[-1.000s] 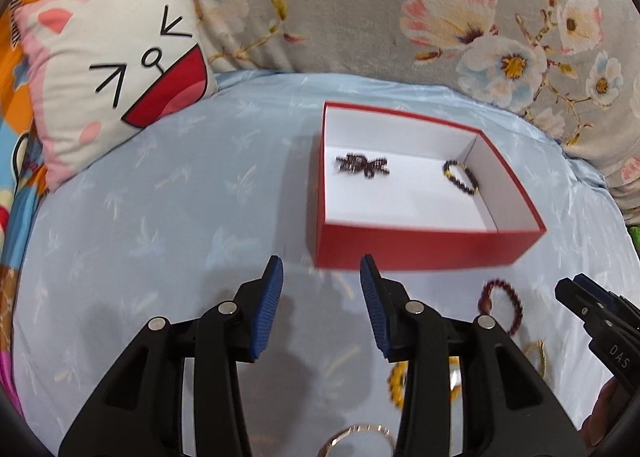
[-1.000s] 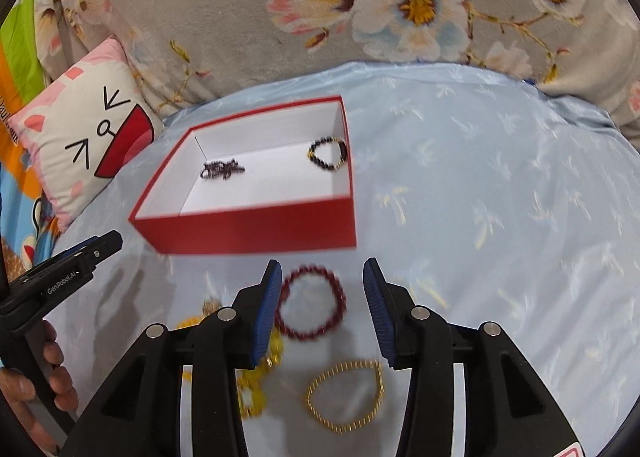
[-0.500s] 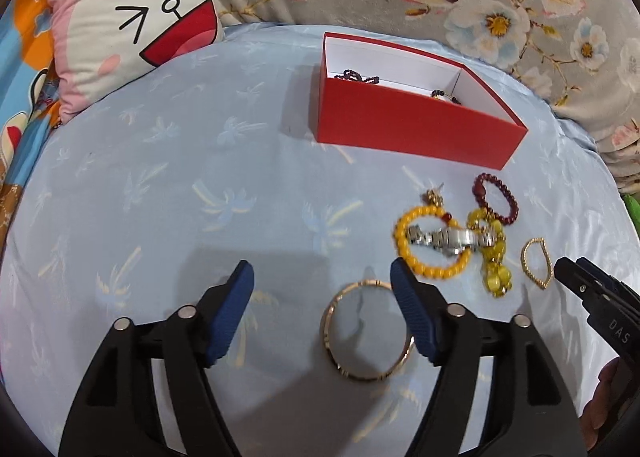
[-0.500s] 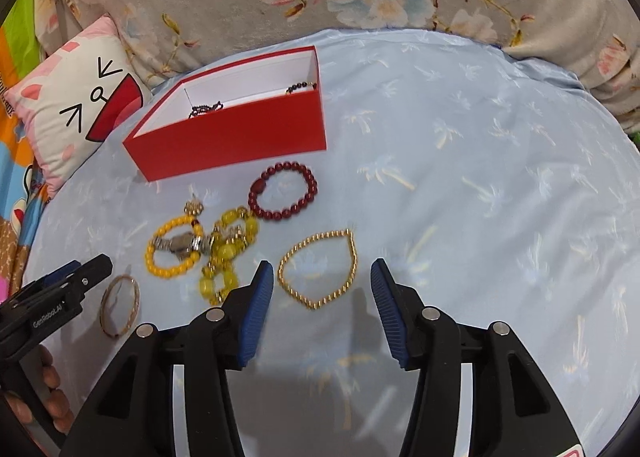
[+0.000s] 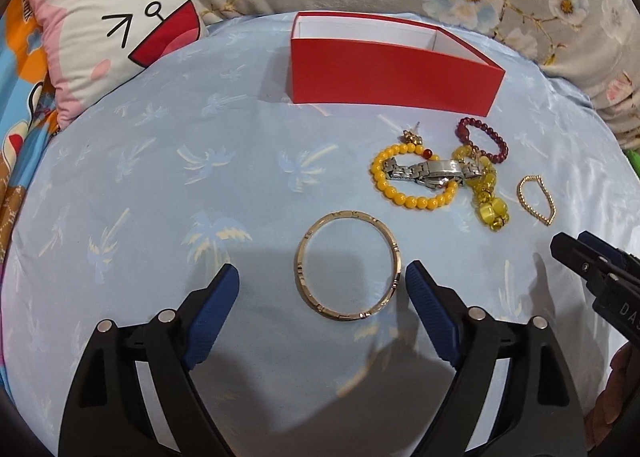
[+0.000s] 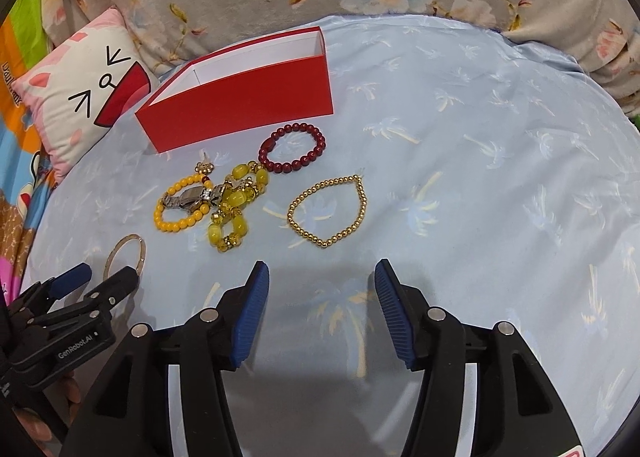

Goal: Organize jewelry
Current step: 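Withdraw both tools from the box toward the remaining jewelry, then grasp the gold studded bangle with left tool while right tool grasps the gold bead strand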

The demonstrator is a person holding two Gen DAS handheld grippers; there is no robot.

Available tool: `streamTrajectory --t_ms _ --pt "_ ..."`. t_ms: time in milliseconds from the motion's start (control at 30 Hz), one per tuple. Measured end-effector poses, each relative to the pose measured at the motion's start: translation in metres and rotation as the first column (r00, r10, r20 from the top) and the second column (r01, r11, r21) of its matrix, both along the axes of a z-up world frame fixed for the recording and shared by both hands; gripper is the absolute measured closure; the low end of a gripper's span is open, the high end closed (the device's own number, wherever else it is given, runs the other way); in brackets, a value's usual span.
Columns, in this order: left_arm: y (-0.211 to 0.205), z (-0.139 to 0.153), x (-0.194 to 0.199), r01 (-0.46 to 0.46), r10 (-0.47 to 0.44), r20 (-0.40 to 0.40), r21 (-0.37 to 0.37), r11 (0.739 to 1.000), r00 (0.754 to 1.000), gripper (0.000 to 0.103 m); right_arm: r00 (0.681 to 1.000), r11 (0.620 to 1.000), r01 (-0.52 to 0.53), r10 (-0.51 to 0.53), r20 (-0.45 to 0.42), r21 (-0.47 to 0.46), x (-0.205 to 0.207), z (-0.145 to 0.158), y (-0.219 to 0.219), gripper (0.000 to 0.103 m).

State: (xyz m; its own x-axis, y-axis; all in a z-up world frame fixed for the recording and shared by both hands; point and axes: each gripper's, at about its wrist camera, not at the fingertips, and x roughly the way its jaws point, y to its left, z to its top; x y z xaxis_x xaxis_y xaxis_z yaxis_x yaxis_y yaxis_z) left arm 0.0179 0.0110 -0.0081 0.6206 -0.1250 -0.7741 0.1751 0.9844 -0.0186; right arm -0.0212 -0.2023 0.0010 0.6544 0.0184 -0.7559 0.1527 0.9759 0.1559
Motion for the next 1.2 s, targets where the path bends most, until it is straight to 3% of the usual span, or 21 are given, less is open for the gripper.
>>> streamTrajectory --t_ms 133,200,267,300,900,1067,1200 --pt "-0.004 -0.001 0.001 0.006 -0.006 0.001 0.035 0.999 1.000 0.025 1.000 1.000 0.008 -0.008 0.000 0.009 0.000 -0.002 -0.003 0.048" --pt "-0.005 0.000 0.001 0.014 -0.014 0.008 0.036 0.999 1.000 0.032 1.000 1.000 0.010 -0.010 -0.003 0.007 0.001 -0.003 -0.004 0.048" --pt "-0.007 0.002 0.002 0.025 -0.026 0.019 0.042 0.999 0.999 0.048 1.000 1.000 0.014 -0.014 -0.005 0.004 0.002 -0.004 -0.005 0.048" --pt "-0.008 0.003 0.002 0.028 -0.029 0.022 0.045 0.999 0.999 0.051 1.000 1.000 0.015 -0.015 -0.006 0.003 0.003 -0.004 -0.005 0.048" --pt "-0.001 0.002 0.017 -0.008 0.007 0.026 0.022 1.000 1.000 0.051 0.999 0.999 0.035 -0.035 0.002 0.034 0.036 0.004 -0.023 0.048" --pt "-0.002 0.002 0.017 -0.008 0.007 0.026 0.024 1.000 1.000 0.051 1.000 1.000 0.019 -0.019 0.000 -0.010 0.038 0.000 -0.012 0.048" --pt "-0.002 0.002 0.017 -0.008 0.007 0.026 0.027 1.000 1.000 0.051 0.998 0.998 0.055 -0.055 -0.004 0.005 0.037 -0.004 -0.021 0.055"
